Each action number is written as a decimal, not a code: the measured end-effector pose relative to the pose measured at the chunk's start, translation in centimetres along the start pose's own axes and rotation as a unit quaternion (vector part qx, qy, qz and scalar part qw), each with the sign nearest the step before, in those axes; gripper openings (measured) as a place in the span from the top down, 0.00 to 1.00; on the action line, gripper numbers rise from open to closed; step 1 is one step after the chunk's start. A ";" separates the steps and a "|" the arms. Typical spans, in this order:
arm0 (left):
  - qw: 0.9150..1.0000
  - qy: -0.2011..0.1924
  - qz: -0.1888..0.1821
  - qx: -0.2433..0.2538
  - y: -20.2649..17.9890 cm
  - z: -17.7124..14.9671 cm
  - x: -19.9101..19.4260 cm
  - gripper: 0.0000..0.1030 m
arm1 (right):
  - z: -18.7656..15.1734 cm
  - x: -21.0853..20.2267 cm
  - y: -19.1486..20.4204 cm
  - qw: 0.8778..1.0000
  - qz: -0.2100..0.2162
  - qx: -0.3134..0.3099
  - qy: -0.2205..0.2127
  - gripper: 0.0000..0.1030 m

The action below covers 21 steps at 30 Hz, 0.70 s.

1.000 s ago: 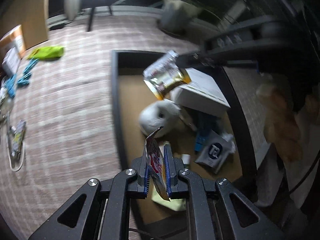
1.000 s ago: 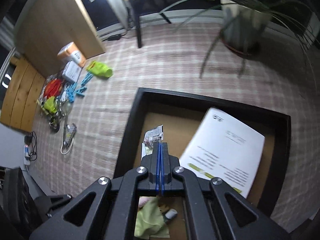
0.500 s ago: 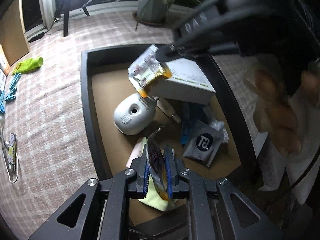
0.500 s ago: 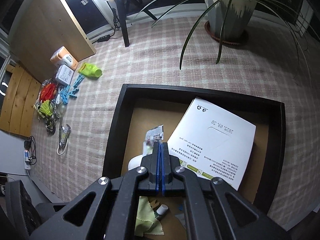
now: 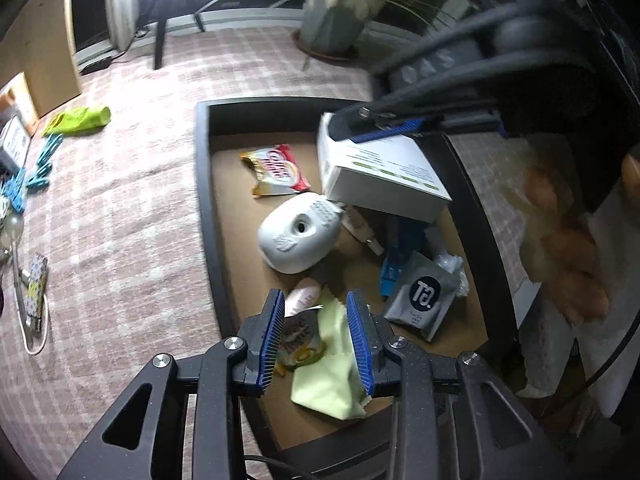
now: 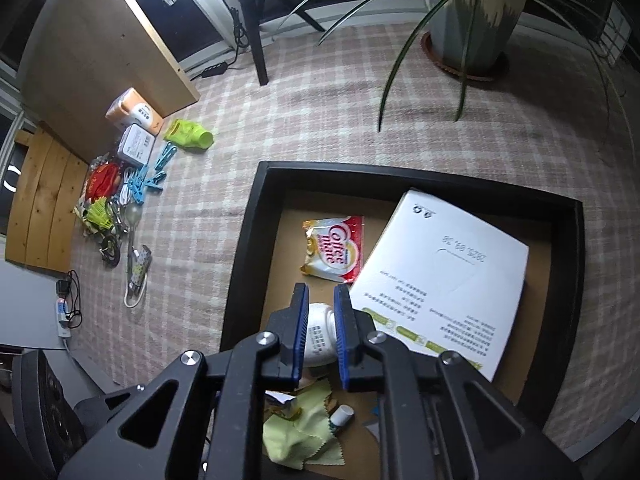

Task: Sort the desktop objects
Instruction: 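Carry both snack packets to the tray and open both grippers, then move both grippers to the black coiled cable in the pile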

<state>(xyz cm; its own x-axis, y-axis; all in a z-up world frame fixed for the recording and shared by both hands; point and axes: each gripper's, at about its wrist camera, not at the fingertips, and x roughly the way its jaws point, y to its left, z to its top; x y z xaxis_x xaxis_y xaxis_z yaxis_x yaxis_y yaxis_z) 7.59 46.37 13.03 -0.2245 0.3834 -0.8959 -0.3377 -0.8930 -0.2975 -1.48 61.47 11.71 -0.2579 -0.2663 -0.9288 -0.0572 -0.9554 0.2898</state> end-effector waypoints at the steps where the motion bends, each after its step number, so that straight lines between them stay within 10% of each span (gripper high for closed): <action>1: 1.000 -0.001 0.002 -0.005 0.4 0.0 -0.1 0.70 | 0.1 0.0 0.2 1.000 0.001 -0.002 0.000 0.87; 21: 0.983 -0.057 0.068 -0.163 14.6 -1.3 -4.7 0.70 | 2.2 3.0 11.0 0.995 0.047 -0.087 0.027 0.87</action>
<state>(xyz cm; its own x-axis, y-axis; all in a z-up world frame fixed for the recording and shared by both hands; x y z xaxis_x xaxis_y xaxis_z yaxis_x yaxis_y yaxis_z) 4.91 31.21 12.44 -0.3535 0.2633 -0.8976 0.0097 -0.9585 -0.2850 -4.99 50.46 12.62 -0.2018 -0.3569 -0.9121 0.1336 -0.9326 0.3354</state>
